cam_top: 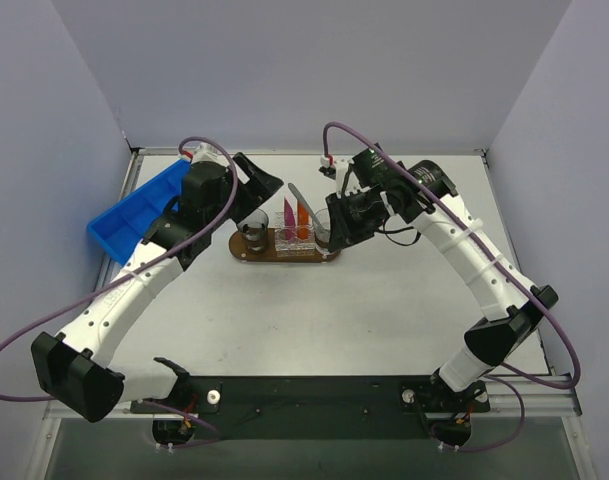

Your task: Prepare toiletry sets of a toothbrush and toothpaste on the tray

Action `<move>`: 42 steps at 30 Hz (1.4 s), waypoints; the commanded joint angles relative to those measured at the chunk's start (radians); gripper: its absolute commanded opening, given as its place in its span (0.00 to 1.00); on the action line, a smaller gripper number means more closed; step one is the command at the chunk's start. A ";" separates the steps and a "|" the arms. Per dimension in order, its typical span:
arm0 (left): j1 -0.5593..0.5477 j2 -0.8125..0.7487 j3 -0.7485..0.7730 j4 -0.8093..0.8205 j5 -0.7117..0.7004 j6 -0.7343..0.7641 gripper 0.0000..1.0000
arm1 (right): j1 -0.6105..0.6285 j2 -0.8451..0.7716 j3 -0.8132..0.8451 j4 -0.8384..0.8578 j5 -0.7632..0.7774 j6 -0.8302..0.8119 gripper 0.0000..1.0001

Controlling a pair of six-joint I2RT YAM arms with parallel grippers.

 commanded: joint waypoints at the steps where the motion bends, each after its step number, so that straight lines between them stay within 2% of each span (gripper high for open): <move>1: 0.076 -0.055 0.077 -0.097 -0.086 0.208 0.88 | -0.032 -0.055 -0.048 -0.108 0.034 0.000 0.00; 7: 0.225 -0.028 0.085 -0.162 -0.009 0.306 0.88 | -0.038 -0.029 -0.056 -0.202 0.032 -0.003 0.00; 12: 0.272 -0.002 0.094 -0.182 0.020 0.366 0.88 | -0.040 0.039 -0.019 -0.277 0.000 -0.013 0.00; 17: 0.275 0.026 0.110 -0.192 0.043 0.414 0.88 | -0.047 0.094 -0.005 -0.310 -0.032 -0.012 0.00; 29: 0.275 0.043 0.134 -0.234 -0.014 0.644 0.88 | -0.061 0.280 0.128 -0.328 -0.054 0.017 0.00; 35: 0.228 0.022 0.119 -0.234 -0.057 0.769 0.89 | -0.070 0.338 0.173 -0.360 -0.054 0.040 0.00; 42: 0.223 0.025 0.087 -0.211 -0.028 0.751 0.90 | -0.098 0.350 0.156 -0.391 -0.063 0.054 0.00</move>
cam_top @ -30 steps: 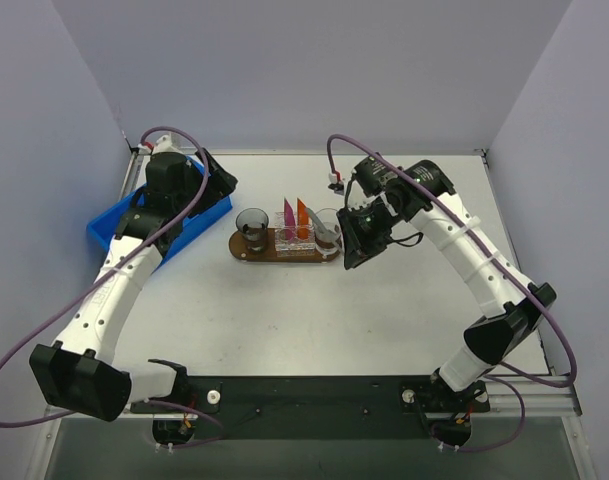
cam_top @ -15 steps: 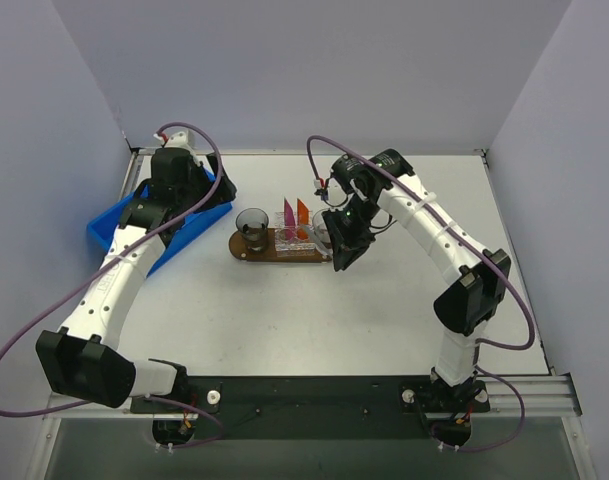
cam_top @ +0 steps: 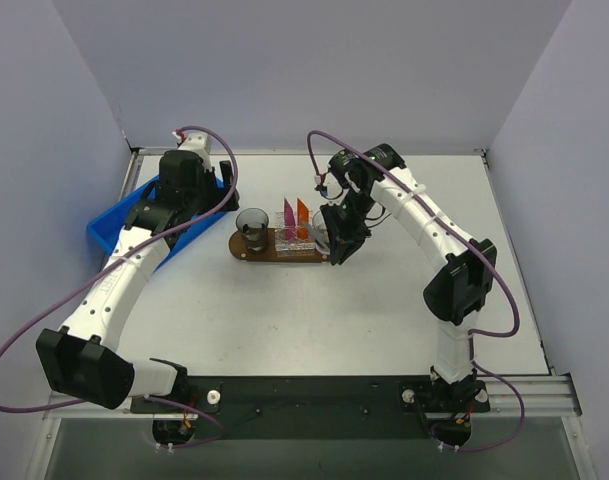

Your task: Prepare toiletry sets of a toothbrush and toothpaste on the tray

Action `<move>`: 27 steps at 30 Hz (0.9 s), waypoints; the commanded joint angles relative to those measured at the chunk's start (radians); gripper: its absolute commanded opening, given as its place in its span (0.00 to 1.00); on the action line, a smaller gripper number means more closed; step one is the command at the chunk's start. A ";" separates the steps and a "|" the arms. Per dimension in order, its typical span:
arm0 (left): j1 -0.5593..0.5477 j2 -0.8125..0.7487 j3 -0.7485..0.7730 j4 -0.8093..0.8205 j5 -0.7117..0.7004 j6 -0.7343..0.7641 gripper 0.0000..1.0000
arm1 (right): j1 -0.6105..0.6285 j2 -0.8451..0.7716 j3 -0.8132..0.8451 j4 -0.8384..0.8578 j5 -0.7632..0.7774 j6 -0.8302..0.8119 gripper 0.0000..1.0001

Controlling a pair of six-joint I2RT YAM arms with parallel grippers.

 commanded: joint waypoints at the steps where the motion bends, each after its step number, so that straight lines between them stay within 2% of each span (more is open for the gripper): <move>1: 0.001 -0.024 0.000 0.028 0.005 0.026 0.90 | -0.022 0.015 0.025 -0.122 -0.014 0.014 0.00; 27: 0.000 -0.018 -0.012 0.028 0.022 0.010 0.90 | -0.033 0.026 -0.044 -0.136 -0.085 0.014 0.00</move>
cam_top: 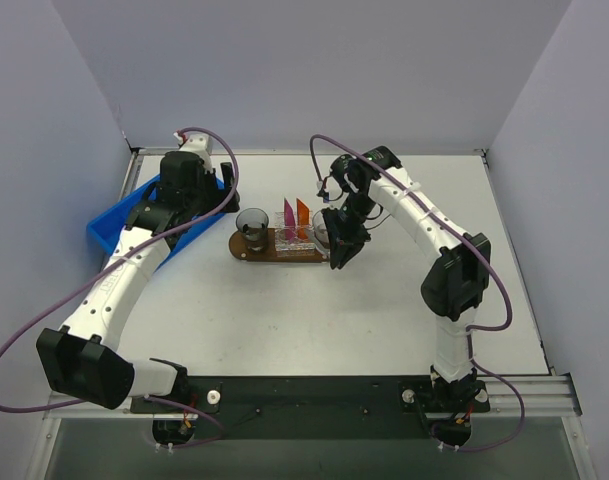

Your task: Prepare toiletry sets of a toothbrush and toothpaste on the tray

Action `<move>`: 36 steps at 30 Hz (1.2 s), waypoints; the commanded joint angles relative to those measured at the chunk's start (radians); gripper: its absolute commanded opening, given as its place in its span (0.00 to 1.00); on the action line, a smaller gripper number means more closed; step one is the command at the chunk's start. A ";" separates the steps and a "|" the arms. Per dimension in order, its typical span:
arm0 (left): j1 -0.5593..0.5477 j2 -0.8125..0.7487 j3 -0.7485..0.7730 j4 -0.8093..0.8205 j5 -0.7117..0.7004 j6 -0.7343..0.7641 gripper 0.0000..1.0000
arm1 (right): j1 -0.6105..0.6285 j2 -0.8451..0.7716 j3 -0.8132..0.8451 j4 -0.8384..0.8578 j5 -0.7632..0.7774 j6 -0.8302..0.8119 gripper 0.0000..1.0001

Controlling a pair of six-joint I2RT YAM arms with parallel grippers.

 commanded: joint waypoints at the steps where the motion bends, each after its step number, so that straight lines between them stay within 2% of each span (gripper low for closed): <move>1: -0.001 -0.021 -0.005 0.022 0.013 0.000 0.90 | -0.001 -0.007 -0.009 -0.130 -0.023 0.004 0.00; 36: -0.003 -0.008 0.011 0.015 -0.008 0.020 0.91 | 0.013 0.181 0.227 -0.181 -0.034 0.031 0.00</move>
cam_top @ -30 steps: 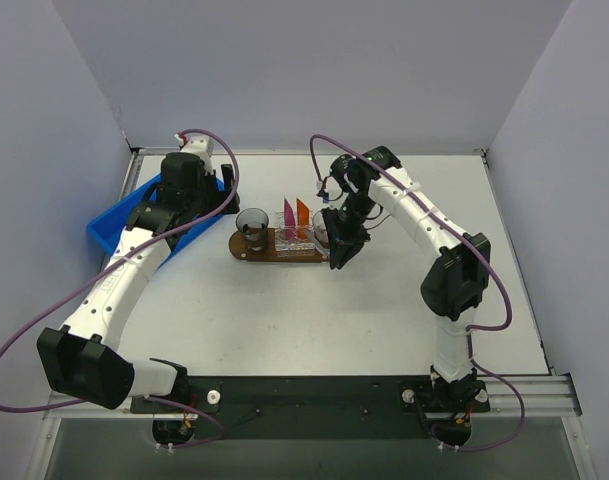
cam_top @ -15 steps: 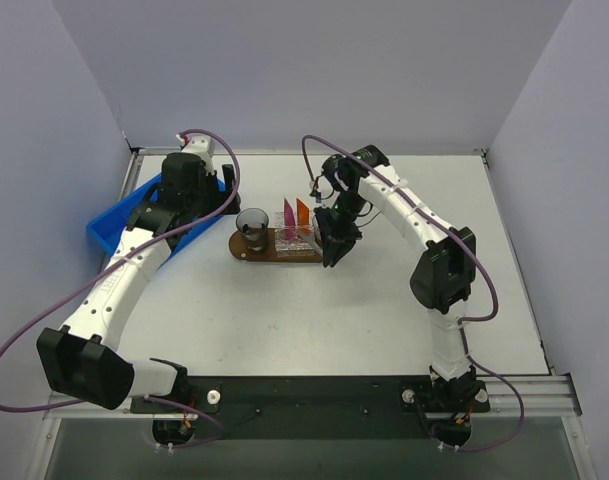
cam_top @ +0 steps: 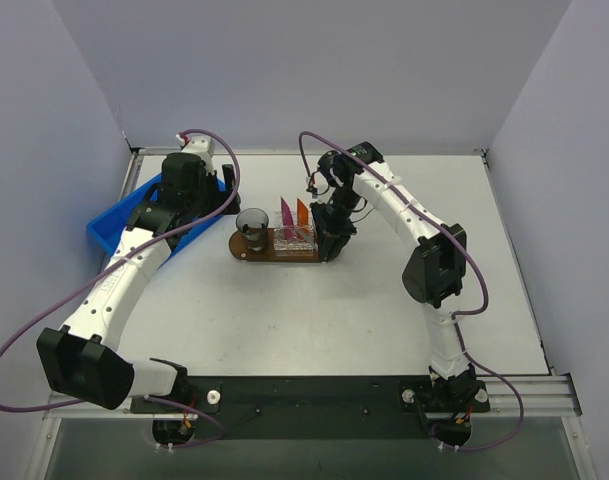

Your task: Prepare toiletry sets of a toothbrush and toothpaste on the tray

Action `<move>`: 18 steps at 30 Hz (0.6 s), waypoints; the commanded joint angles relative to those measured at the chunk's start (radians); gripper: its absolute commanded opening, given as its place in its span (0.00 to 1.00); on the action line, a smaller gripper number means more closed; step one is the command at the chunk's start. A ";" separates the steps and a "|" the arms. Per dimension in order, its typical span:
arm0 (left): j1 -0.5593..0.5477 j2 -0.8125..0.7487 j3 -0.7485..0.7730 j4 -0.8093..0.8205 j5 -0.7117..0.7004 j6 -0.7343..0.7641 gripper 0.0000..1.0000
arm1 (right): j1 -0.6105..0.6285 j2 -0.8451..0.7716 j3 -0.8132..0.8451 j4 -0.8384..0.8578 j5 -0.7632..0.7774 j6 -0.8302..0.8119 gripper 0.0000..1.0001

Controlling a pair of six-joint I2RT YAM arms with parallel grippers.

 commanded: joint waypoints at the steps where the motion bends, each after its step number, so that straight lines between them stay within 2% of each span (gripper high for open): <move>1: 0.005 -0.005 0.025 0.017 -0.008 0.012 0.91 | -0.001 0.013 0.051 -0.172 -0.014 0.011 0.00; 8: 0.010 0.004 0.032 0.014 -0.008 0.012 0.91 | -0.003 0.044 0.085 -0.173 -0.020 0.012 0.00; 18: 0.015 0.010 0.037 0.012 -0.006 0.007 0.91 | -0.009 0.061 0.105 -0.173 -0.023 0.012 0.13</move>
